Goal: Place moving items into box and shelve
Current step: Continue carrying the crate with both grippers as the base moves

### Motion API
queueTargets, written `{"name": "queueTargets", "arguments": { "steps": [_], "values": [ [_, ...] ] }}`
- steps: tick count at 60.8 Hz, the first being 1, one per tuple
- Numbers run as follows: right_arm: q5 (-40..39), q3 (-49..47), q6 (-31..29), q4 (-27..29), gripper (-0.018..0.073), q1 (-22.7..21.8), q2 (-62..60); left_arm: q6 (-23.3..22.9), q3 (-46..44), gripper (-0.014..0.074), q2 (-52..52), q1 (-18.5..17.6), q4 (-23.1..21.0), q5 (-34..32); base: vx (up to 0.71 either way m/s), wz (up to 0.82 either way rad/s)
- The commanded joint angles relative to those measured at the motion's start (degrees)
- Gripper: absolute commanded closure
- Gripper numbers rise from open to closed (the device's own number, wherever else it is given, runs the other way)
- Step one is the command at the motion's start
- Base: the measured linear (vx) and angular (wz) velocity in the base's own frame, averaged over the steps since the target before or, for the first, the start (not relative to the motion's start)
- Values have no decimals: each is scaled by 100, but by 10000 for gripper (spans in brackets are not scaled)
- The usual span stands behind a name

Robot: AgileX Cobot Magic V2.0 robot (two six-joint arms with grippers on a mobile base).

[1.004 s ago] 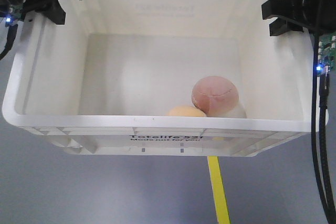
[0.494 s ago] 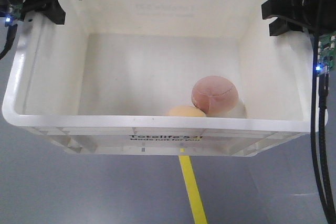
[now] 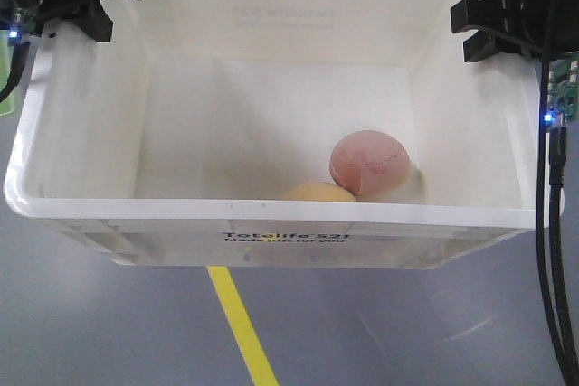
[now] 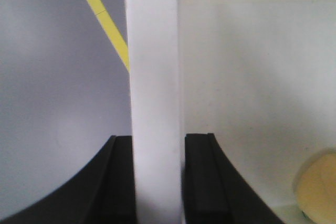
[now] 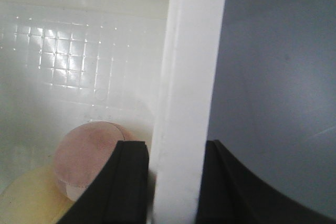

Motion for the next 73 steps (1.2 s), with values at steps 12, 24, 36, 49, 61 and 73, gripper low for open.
{"name": "queueTargets", "arguments": {
  "steps": [12,24,36,49,61,73],
  "values": [
    [-758,-271,-45,536,565,62,-237,-11,-236,600,-287,-81,-487,-435,34,-67],
    [-758,-271,-45,542,565,62,-237,-11,-236,600,-287,-81,-487,-435,32,-67],
    [-758,-271,-45,542,565,62,-237,-11,-236,600,-287,-81,-487,-435,32,-64],
    [-747,-271,-45,544,565,62,-237,-11,-236,600,-287,-81,-474,-435,31,-61],
    [-754,-271,-45,555,565,62,-237,-11,-236,600,-287,-81,-469,-435,32,-53],
    [-754,-271,-45,560,565,62,-237,-11,-236,600,-287,-81,-489,-435,32,-48]
  ]
}}
